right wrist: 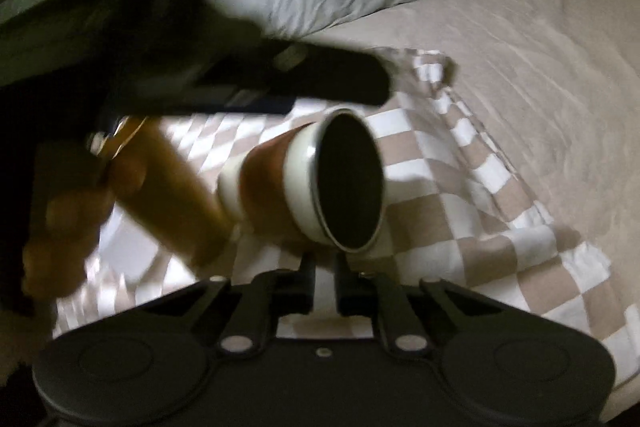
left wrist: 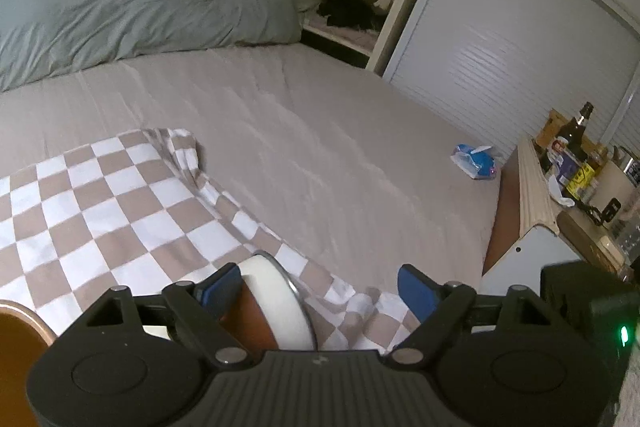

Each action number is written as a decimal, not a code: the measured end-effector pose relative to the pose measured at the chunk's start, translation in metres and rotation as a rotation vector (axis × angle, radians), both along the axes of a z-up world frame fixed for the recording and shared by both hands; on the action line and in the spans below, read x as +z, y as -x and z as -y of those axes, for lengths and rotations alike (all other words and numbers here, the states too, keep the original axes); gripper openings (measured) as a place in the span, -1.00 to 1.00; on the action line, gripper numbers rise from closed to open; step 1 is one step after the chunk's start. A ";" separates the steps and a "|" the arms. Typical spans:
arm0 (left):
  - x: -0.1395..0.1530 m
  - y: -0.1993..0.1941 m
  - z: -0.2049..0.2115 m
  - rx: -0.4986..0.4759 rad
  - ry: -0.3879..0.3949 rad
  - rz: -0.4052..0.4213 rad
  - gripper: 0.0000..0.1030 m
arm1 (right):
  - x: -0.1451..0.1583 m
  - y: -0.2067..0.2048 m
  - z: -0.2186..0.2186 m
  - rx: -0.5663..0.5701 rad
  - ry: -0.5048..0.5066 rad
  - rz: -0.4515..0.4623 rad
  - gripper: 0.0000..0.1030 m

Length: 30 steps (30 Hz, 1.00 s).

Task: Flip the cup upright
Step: 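Rotate the held cup rim-up with the right gripper near the left tool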

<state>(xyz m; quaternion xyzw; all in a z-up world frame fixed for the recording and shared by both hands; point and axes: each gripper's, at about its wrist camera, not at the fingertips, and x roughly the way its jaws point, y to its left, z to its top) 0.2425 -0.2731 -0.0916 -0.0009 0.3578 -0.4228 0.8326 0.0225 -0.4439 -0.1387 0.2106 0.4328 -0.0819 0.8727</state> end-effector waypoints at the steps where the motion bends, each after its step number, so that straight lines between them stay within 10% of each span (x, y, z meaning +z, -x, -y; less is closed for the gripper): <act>1: 0.000 0.001 0.000 -0.011 -0.005 0.007 0.73 | -0.001 0.001 0.004 -0.021 -0.011 0.004 -0.81; 14: 0.001 0.015 -0.003 -0.048 -0.052 0.051 0.74 | -0.013 -0.009 0.035 -0.164 -0.108 0.063 -0.81; 23: 0.029 0.049 -0.020 -0.063 -0.130 0.313 0.73 | -0.018 -0.001 0.061 -0.282 -0.292 0.091 -0.71; 30: 0.039 0.067 -0.040 -0.099 -0.201 0.477 0.73 | -0.010 -0.002 0.053 -0.385 -0.545 0.091 0.31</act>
